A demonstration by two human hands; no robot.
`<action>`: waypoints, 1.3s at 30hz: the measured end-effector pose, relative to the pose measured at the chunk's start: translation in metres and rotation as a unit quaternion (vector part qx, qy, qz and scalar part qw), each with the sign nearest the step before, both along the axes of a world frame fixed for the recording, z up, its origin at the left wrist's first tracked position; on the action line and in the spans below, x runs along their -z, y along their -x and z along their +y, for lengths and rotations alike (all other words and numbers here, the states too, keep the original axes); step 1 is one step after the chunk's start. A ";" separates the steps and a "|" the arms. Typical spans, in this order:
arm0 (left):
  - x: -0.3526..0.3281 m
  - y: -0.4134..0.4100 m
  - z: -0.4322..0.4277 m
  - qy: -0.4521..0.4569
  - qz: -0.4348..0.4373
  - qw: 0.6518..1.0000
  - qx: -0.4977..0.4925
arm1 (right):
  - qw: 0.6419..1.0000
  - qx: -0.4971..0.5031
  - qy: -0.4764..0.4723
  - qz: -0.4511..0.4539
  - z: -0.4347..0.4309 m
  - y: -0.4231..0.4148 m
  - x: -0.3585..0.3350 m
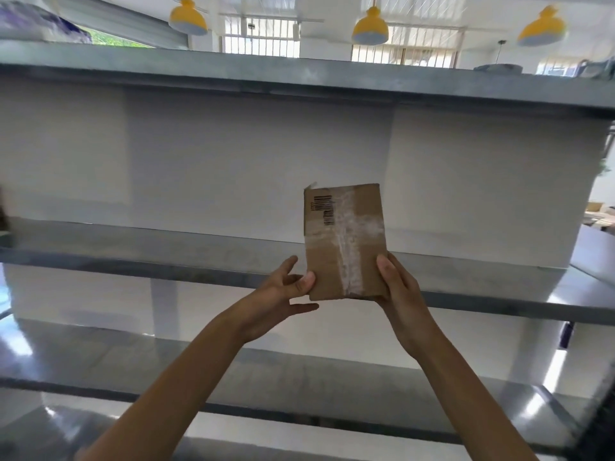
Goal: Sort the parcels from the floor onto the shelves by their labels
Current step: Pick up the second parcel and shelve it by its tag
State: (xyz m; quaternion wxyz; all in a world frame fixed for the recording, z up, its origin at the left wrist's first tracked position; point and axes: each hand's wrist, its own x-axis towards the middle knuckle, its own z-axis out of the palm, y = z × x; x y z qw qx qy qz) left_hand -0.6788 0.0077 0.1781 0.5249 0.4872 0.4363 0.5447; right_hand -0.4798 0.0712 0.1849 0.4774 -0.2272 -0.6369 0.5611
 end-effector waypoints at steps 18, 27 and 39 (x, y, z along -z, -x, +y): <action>-0.010 -0.034 0.004 -0.039 0.065 0.979 -0.188 | 0.876 0.255 -0.371 -0.171 -0.009 0.010 0.016; -0.020 -0.052 -0.008 -0.113 0.087 0.965 -0.222 | 0.945 0.120 -0.270 -0.138 -0.020 -0.008 0.006; -0.017 -0.052 -0.011 -0.206 0.014 0.957 -0.202 | 0.990 0.013 -0.127 -0.062 -0.024 -0.031 0.007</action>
